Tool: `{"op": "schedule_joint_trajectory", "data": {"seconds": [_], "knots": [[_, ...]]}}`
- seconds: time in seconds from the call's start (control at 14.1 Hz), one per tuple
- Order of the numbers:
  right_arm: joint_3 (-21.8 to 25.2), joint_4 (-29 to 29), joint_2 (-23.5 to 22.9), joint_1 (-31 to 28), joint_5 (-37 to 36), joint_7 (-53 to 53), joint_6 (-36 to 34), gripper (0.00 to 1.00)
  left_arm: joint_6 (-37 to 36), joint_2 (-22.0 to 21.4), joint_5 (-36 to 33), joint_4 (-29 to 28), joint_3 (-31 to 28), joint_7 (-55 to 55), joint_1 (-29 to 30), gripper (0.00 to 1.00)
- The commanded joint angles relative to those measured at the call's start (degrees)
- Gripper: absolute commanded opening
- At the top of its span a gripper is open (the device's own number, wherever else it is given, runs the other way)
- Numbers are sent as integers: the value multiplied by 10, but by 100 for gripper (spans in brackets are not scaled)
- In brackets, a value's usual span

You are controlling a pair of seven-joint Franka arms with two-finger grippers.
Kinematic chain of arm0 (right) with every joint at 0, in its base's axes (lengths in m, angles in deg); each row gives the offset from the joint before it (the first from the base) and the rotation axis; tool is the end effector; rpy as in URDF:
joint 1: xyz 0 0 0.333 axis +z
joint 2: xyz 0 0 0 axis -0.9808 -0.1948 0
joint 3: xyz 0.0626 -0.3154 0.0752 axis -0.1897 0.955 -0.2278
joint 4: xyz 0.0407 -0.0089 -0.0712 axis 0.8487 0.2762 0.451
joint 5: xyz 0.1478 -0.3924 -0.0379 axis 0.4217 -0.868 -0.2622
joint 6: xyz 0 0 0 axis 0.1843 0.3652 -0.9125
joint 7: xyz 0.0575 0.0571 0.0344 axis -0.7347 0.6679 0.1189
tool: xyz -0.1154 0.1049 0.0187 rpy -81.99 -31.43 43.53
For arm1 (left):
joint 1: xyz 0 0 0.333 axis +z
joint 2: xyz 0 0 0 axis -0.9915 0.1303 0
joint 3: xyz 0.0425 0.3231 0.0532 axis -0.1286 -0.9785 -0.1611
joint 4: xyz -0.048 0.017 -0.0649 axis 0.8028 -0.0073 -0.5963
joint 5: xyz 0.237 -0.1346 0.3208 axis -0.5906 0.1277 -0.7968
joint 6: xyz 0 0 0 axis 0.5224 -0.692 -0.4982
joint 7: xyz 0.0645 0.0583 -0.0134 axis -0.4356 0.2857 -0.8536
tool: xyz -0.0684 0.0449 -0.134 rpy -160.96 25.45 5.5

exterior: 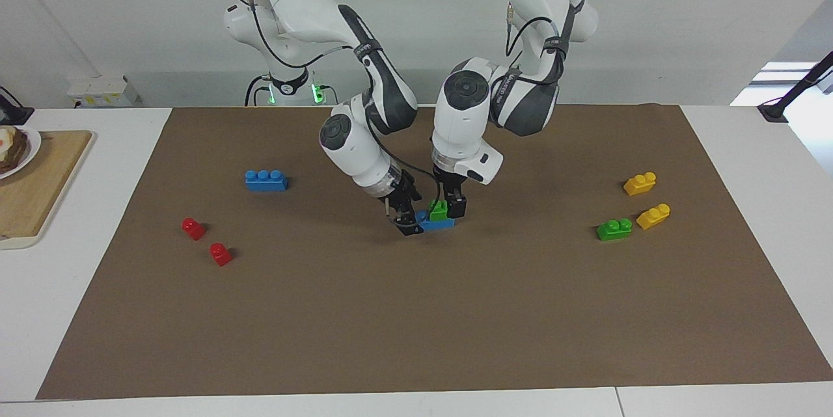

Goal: Remove green block with left arm and hold with right
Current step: 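Grasp the green brick with the left gripper while the right gripper grasps the blue brick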

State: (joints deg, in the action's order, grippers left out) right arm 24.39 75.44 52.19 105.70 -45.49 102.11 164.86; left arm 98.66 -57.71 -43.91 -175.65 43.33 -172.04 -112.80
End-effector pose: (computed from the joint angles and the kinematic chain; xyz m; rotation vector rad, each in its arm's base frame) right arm 0.5915 0.3600 0.2492 -1.9397 1.9565 0.4417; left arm 0.5680 -0.4106 0.3601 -2.0597 -2.3457 0.0666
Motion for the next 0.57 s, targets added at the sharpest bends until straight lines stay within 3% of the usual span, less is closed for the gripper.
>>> {"op": "schedule_joint_trajectory", "data": {"seconds": [0.0,0.28,0.5], "knots": [[0,-3,-20,8,14,1,29,100,15,-7,-11,-13,0,-10,14,100],[0,0,-25,13,15,0,44,97,34,-16,-11,-40,0,-7,14,100],[0,0,-25,10,15,0,46,42,47,-21,-11,-57,0,-6,14,100]]}}
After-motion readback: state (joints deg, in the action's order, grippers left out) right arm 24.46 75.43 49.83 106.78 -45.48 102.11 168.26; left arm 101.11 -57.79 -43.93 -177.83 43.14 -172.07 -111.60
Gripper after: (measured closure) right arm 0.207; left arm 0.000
